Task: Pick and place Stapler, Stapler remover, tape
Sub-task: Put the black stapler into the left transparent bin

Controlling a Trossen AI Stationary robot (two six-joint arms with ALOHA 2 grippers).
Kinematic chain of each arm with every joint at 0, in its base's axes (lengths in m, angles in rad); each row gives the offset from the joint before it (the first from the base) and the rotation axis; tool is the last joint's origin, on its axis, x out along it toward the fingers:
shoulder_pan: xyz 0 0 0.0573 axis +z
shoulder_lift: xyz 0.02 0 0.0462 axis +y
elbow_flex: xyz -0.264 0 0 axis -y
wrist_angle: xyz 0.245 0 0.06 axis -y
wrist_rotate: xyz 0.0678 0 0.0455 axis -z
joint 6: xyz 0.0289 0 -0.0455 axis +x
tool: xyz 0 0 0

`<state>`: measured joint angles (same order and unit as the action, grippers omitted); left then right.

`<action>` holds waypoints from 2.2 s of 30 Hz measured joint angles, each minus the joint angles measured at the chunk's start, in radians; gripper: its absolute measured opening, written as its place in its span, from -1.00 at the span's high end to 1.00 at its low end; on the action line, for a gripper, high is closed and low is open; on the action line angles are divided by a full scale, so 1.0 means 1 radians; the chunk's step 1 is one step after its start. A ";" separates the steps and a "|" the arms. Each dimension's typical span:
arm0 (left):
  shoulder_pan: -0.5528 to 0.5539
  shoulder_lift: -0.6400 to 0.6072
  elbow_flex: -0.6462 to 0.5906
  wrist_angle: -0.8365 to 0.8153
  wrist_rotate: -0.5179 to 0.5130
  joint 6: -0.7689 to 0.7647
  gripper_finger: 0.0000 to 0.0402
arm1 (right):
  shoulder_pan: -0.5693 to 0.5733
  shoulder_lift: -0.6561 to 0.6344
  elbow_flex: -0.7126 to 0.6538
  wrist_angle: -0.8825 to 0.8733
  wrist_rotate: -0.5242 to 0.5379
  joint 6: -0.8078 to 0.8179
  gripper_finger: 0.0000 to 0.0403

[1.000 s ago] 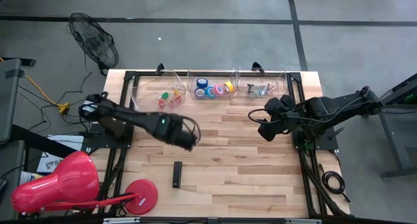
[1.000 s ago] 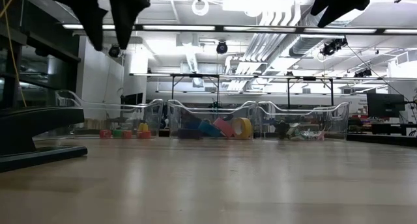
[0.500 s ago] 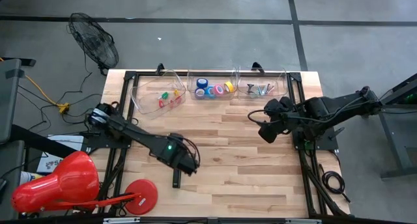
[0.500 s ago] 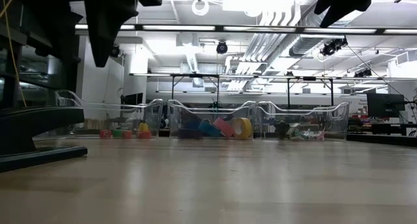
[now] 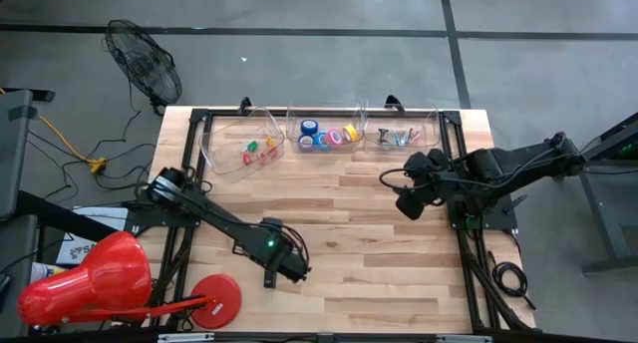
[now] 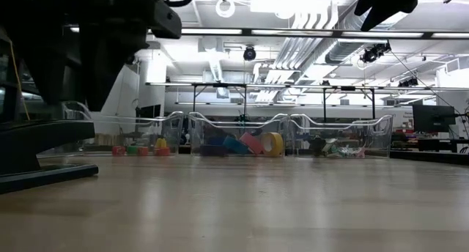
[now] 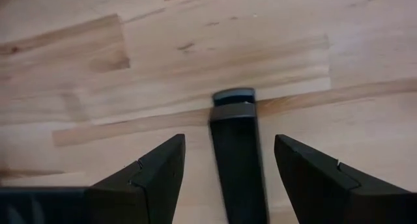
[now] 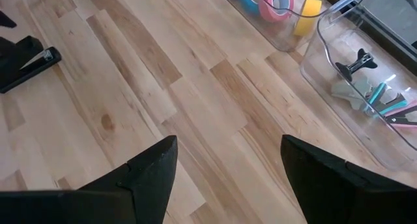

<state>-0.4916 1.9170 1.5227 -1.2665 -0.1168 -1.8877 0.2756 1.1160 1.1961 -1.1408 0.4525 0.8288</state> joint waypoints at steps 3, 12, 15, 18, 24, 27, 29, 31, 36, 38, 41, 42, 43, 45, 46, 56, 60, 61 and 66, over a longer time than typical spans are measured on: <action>0.000 0.013 0.000 0.017 0.007 0.002 -0.16 | 0.000 0.000 0.000 0.000 0.000 -0.003 -0.31; 0.000 0.018 -0.093 0.126 0.066 -0.006 -0.16 | 0.000 0.000 0.000 0.000 0.000 -0.020 -0.31; 0.000 0.018 -0.146 0.208 0.085 -0.005 -0.16 | 0.000 0.000 0.000 0.000 0.000 -0.025 -0.31; 0.000 0.018 -0.179 0.293 0.085 -0.004 -0.16 | 0.000 0.000 0.000 0.000 0.000 -0.025 -0.31; 0.000 0.017 -0.227 0.377 0.107 -0.004 -0.16 | 0.000 0.000 0.000 0.000 0.000 -0.026 -0.31; 0.001 0.012 -0.250 0.404 0.126 -0.004 -0.16 | 0.000 0.000 0.000 -0.001 0.002 -0.026 -0.31; 0.002 0.010 -0.262 0.419 0.138 -0.005 -0.15 | 0.000 0.000 0.000 -0.003 0.006 -0.027 -0.31; 0.001 0.009 -0.268 0.429 0.138 -0.005 -0.12 | 0.000 0.000 0.000 -0.005 0.007 -0.029 -0.31; 0.002 0.010 -0.268 0.444 0.143 0.007 0.14 | 0.000 0.000 0.000 -0.005 0.008 -0.044 -0.31; 0.002 0.011 -0.269 0.448 0.145 0.018 0.27 | 0.000 0.000 0.000 -0.005 0.008 -0.045 -0.31; 0.002 0.011 -0.269 0.448 0.147 0.025 0.36 | 0.000 0.000 0.000 -0.005 0.011 -0.045 -0.31; 0.002 0.012 -0.269 0.448 0.147 0.025 0.36 | 0.000 0.000 0.000 -0.005 0.013 -0.045 -0.31; 0.002 0.012 -0.270 0.449 0.147 0.031 0.36 | 0.000 0.000 0.000 -0.005 0.013 -0.045 -0.31; 0.002 0.013 -0.265 0.446 0.148 0.053 0.36 | 0.000 0.000 0.000 -0.005 0.014 -0.045 -0.31; 0.002 0.014 -0.259 0.440 0.146 0.063 0.36 | 0.000 0.000 0.000 -0.005 0.014 -0.045 -0.31; 0.067 -0.101 -0.194 0.267 0.015 0.175 0.36 | 0.000 0.000 0.000 -0.006 0.025 -0.051 -0.31; 0.143 -0.193 -0.195 0.165 -0.055 0.270 0.36 | 0.000 0.000 0.000 -0.006 0.054 -0.047 -0.31; 0.167 -0.219 -0.194 0.142 -0.069 0.304 0.36 | 0.000 0.000 0.000 -0.007 0.057 -0.047 -0.31; 0.323 -0.322 -0.194 0.042 -0.113 0.558 0.36 | 0.000 0.000 0.000 -0.007 0.066 -0.045 -0.31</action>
<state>-0.1682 1.5946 1.3290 -1.2250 -0.2300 -1.3293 0.2752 1.1164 1.1961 -1.1479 0.5186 0.7835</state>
